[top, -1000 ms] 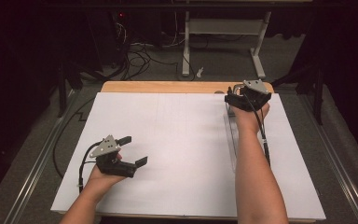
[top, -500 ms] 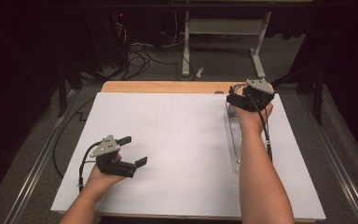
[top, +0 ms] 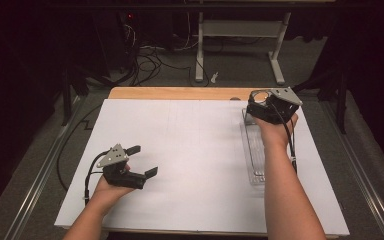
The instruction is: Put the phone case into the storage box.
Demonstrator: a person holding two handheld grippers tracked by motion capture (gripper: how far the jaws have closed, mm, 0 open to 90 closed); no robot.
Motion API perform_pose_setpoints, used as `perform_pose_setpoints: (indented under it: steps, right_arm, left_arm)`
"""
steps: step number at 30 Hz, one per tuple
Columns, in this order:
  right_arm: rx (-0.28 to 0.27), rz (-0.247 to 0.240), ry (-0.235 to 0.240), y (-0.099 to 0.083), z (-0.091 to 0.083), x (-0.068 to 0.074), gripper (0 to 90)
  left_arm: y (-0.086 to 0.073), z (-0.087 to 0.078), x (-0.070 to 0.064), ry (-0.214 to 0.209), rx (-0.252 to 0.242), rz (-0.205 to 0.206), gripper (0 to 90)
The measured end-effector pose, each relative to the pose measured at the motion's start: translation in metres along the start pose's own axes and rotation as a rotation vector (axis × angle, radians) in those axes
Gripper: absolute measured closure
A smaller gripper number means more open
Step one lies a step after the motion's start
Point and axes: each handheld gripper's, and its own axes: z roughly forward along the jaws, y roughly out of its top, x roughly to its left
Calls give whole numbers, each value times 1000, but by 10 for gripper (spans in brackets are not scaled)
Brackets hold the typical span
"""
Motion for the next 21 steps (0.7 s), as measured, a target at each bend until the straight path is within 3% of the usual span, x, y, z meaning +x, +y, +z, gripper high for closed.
perform_pose_setpoints:
  steps: [21]
  right_arm:
    - [-33, -15, 98, 0, -43, 2, 2]
  left_arm:
    - [-1, 0, 2, 23, 18, -10, 3]
